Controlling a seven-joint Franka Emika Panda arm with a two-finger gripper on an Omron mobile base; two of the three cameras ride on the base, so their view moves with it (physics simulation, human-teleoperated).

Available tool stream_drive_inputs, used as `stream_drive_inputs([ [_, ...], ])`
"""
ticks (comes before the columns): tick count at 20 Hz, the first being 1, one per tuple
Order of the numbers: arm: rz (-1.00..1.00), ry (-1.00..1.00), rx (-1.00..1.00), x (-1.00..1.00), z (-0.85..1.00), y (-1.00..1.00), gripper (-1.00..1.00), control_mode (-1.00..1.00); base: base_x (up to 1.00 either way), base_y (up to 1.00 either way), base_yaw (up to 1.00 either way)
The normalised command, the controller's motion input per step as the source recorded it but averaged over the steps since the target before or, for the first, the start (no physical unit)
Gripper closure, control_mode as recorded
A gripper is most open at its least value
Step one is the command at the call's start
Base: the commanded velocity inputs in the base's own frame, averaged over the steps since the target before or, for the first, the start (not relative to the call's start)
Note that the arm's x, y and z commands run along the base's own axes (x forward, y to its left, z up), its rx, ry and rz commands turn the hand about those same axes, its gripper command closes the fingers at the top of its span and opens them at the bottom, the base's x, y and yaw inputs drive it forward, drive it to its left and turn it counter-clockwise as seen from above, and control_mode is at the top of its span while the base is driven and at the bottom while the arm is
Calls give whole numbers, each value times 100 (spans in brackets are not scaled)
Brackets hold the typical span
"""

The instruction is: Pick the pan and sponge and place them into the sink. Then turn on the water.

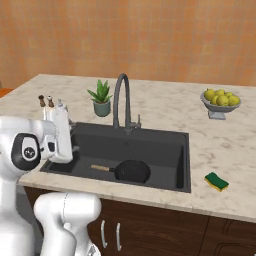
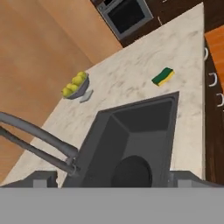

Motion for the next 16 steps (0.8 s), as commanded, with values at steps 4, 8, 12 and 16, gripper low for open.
stream_drive_inputs([
  [4, 0, -19, 21, -84, 91, -71, -100, -100, 0, 0, 0],
  [8, -1, -8, 21, -39, 64, -82, -100, -100, 0, 0, 0],
  [12, -13, 0, 19, 0, 12, -100, -100, -100, 0, 0, 0],
  [16, -22, 9, 16, 1, 0, -98, -100, -100, 0, 0, 0],
])
